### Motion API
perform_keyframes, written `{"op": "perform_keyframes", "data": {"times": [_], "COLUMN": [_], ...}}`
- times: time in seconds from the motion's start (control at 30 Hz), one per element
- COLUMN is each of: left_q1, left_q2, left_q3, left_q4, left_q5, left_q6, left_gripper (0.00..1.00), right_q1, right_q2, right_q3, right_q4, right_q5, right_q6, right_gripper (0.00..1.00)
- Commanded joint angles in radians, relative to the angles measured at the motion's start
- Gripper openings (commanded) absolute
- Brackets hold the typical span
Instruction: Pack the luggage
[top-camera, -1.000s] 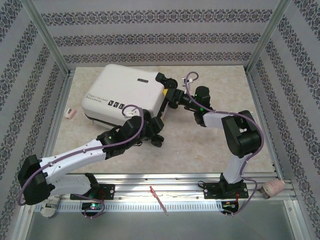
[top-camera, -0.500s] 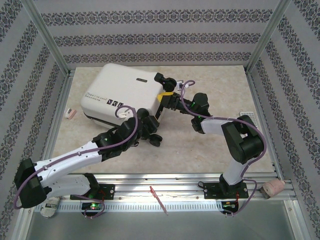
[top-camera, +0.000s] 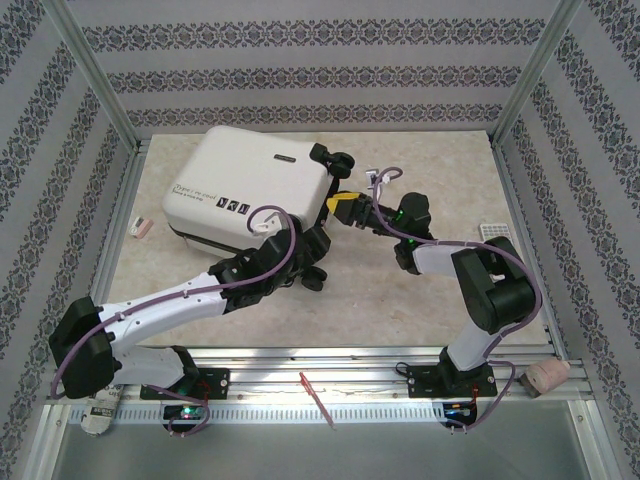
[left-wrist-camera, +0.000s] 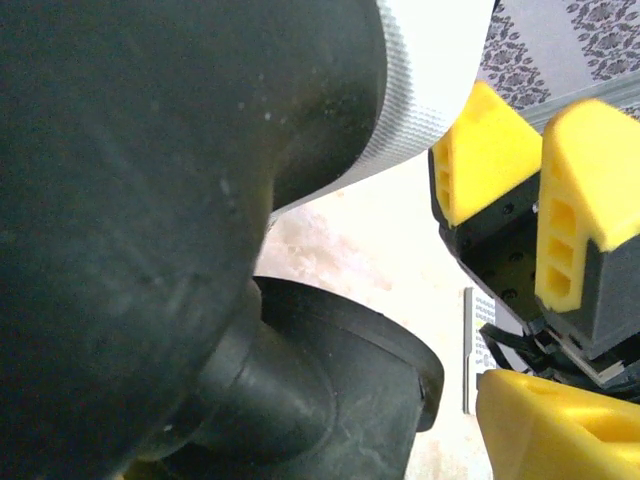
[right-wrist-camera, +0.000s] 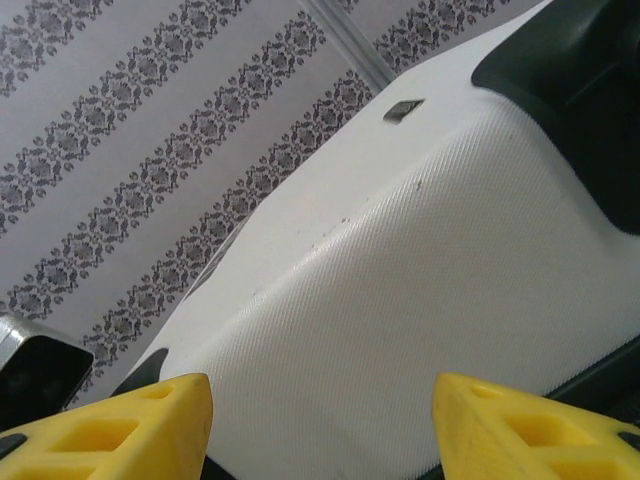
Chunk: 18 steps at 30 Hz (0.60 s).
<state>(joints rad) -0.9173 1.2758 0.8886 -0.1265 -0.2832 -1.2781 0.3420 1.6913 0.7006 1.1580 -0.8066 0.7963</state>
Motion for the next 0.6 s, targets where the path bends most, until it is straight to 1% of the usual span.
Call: {"op": "perform_keyframes", "data": {"times": [0.0,0.13,0.2,0.4,0.47,0.57], "left_q1": [0.001,0.013,0.023,0.044,0.053,0.067], "left_q2": [-0.004,-0.011,-0.005,0.028,0.028,0.026], "left_q3": [0.007,0.002,0.001,-0.005,-0.018,-0.034], "left_q4": [-0.02,-0.06,-0.087,-0.17,-0.168,-0.151], "left_q5": [-0.11,-0.17,-0.175,-0.18,-0.178,-0.163], "left_q6": [-0.029,-0.011,-0.011,-0.049,-0.057,-0.047], "left_gripper": [0.85,0.86,0.84,0.82,0.8,0.73], "right_q1": [-0.003,-0.002,-0.004,-0.01,-0.005,0.005], "right_q2": [-0.019,-0.007,-0.005,0.014,0.026,0.064], "right_q3": [-0.025,-0.024,-0.029,-0.08,-0.085,-0.085], "right_q4": [0.064,0.073,0.066,0.036,0.023,0.019], "right_q5": [-0.059,-0.08,-0.087,-0.057,-0.053,-0.046], "right_q6": [-0.032,-0.038,-0.051,-0.135,-0.176,-0.21], "right_gripper": [0.59,0.57,0.57,0.52,0.52,0.52]}}
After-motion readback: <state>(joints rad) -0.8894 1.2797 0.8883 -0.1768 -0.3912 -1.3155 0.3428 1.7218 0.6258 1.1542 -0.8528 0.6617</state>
